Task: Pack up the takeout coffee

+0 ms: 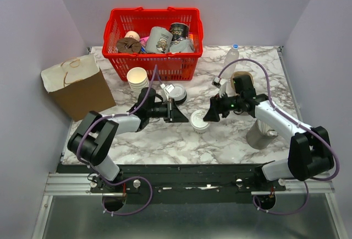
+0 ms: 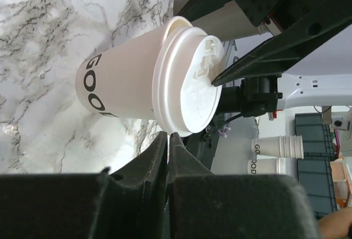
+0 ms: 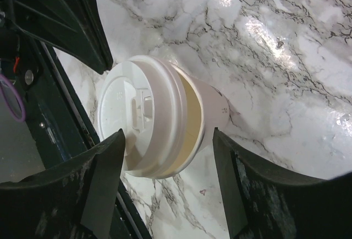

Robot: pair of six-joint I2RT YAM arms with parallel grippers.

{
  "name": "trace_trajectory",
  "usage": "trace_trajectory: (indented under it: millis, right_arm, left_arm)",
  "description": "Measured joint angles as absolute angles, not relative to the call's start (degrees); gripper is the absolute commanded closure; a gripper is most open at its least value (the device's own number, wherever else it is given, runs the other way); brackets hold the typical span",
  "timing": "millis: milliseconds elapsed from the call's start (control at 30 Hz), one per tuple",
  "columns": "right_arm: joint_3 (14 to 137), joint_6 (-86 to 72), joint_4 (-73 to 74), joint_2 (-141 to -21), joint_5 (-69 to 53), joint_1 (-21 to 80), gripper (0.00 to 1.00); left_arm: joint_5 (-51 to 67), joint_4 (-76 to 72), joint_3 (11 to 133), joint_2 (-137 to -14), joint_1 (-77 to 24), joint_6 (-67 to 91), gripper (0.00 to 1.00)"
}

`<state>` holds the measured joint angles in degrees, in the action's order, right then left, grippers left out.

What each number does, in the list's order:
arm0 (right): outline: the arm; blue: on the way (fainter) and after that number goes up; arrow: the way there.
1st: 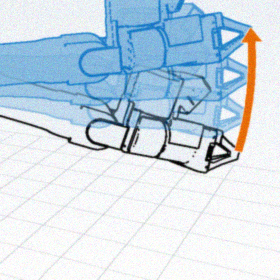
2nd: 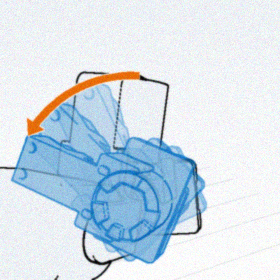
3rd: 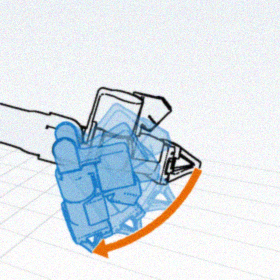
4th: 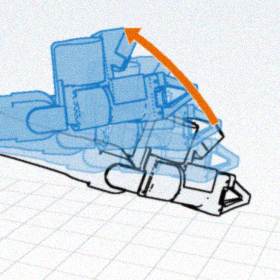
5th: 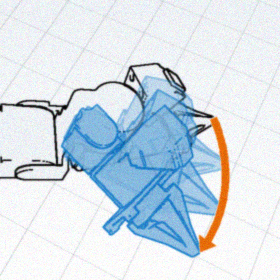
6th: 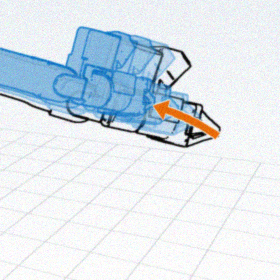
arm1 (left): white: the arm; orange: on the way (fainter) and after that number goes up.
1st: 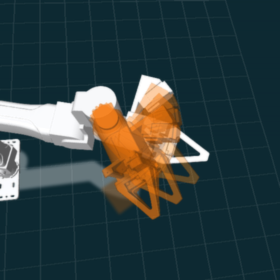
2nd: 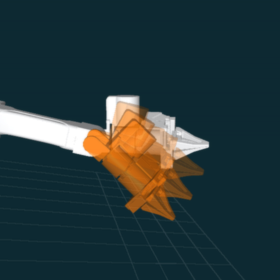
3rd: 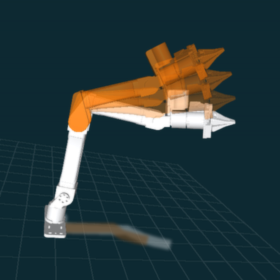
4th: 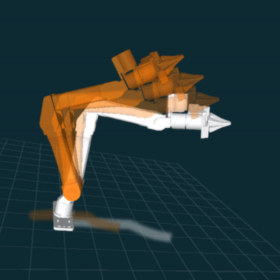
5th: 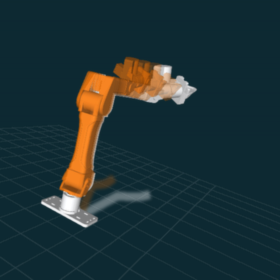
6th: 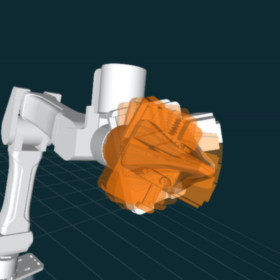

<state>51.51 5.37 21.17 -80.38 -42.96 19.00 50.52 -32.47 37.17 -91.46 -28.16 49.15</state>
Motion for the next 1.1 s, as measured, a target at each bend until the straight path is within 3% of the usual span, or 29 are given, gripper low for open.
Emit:
trace_trajectory:
  millis: [667,1100]
  right_arm:
    - [52.38,3.77,21.67,-81.54,-44.53,18.98,0.24]
    - [52.38,2.83,21.63,-81.76,-44.56,18.94,0.37]
  left_arm:
    - [50.87,-35.48,38.98,-94.87,-30.13,51.92,0.90]
    - [51.27,-37.26,39.77,-95.15,-30.13,53.43,0.90]
